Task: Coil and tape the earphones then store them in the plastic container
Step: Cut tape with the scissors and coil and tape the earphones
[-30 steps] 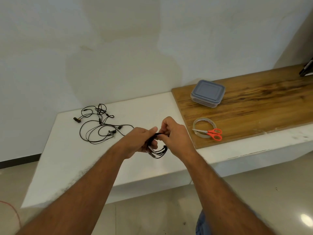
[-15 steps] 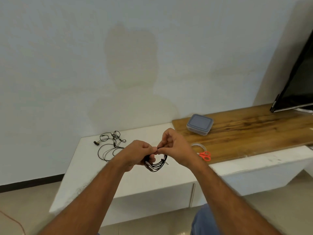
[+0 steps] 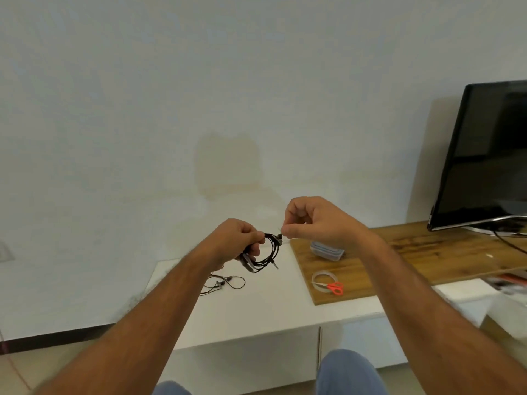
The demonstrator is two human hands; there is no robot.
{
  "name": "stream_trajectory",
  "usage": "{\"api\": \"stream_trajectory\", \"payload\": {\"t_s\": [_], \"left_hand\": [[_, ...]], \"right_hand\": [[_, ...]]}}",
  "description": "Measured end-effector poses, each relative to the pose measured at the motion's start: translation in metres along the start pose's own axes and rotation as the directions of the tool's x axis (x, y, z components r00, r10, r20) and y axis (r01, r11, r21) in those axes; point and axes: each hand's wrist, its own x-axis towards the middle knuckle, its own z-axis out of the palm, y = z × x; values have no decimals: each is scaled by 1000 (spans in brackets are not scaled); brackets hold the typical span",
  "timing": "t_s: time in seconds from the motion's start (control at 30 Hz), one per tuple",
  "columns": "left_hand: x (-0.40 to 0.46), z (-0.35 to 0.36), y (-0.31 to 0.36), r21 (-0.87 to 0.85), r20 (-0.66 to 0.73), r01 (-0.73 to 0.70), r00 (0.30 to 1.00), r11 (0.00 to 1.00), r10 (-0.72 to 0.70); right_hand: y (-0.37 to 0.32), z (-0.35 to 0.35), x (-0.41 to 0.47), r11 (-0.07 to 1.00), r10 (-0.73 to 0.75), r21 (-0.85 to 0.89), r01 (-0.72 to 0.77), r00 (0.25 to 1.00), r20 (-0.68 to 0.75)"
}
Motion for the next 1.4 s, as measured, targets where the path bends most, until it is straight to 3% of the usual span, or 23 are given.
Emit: {"api": "stream_trajectory", "payload": {"t_s": [0.33,0.5,0.67,0.9,1.13,1.27,1.4], "left_hand": [[-66,-16,89,93,-63,-146,986,985,152],[-93,-30,123,162,-120,-202,968,966,223],[-109,-32,148,266,-130,-264,943,927,306],[-121,-32,161,344,-147,-271,930,899,337],[-125,-33,161,330,-145,-260,936,907,321],[-127,-35,161,238,-120,-248,952,939,281],[-129,-38,162,100,-72,-228,969,968,236]], "right_hand": [[-86,-24,-22,983,-32,-178,41,998,50],[-129,-39,-33,978,-35,-195,74,980,194],[-150,-47,-35,971,-53,-222,89,985,165],[-155,-43,-30,933,-195,-317,170,980,-50],[-148,-36,-27,806,-361,-545,233,922,-140],[-142,-30,-28,687,-547,-643,339,823,-150],[-139,-24,-26,636,-632,-661,397,760,-152]]}}
